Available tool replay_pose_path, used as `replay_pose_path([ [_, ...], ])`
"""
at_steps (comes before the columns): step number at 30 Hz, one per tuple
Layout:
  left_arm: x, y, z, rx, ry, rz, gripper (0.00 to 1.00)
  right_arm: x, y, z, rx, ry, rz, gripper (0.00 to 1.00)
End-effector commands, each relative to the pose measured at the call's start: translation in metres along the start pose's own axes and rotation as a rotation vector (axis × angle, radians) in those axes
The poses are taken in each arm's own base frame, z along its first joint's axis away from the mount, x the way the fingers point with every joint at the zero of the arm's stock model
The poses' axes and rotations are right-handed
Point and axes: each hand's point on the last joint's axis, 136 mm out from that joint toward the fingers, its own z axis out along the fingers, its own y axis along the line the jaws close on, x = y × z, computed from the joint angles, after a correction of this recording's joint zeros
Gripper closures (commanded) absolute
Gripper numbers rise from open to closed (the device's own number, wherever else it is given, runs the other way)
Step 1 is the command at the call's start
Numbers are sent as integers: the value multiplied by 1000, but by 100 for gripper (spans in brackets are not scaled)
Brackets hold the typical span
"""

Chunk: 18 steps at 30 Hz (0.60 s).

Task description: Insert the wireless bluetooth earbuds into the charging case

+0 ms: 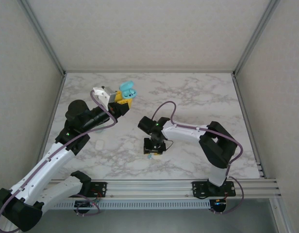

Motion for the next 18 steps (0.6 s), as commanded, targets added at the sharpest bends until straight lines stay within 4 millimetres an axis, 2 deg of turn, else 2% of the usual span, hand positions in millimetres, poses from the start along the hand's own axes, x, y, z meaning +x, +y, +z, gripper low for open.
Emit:
replay_pose_path([
  [1, -2, 1, -2, -4, -9, 18, 76, -1, 7, 3, 19, -4, 7, 60],
  [18, 6, 3, 0, -3, 11, 7, 76, 4, 0, 17, 117, 32, -15, 65],
])
